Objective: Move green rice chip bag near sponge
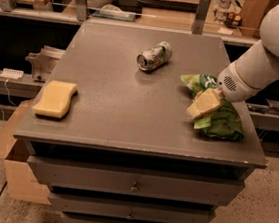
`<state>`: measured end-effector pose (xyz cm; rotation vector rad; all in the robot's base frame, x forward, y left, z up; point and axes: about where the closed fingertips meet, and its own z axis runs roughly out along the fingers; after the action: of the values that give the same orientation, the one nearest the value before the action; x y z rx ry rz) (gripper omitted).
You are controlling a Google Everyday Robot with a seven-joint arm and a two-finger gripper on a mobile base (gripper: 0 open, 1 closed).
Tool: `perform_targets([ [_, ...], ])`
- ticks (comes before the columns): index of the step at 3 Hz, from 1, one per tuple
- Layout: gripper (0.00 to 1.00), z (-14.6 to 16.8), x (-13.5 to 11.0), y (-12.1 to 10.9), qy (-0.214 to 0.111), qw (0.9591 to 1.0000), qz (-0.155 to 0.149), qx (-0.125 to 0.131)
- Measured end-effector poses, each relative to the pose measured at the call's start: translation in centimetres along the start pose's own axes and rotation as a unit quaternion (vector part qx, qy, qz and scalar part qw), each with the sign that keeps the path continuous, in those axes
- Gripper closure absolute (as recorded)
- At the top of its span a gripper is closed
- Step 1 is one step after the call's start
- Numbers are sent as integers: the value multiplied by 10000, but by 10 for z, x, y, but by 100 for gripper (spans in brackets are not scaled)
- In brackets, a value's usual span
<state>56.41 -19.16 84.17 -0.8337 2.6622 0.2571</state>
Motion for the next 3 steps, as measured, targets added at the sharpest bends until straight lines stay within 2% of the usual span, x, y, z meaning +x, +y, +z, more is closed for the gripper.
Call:
perform_targets([
  [1, 88, -2, -1, 0, 0, 10000, -2, 0],
  [2, 100, -3, -1, 0, 0, 10000, -3, 0],
  [3, 100, -3, -1, 0, 0, 10000, -4, 0],
])
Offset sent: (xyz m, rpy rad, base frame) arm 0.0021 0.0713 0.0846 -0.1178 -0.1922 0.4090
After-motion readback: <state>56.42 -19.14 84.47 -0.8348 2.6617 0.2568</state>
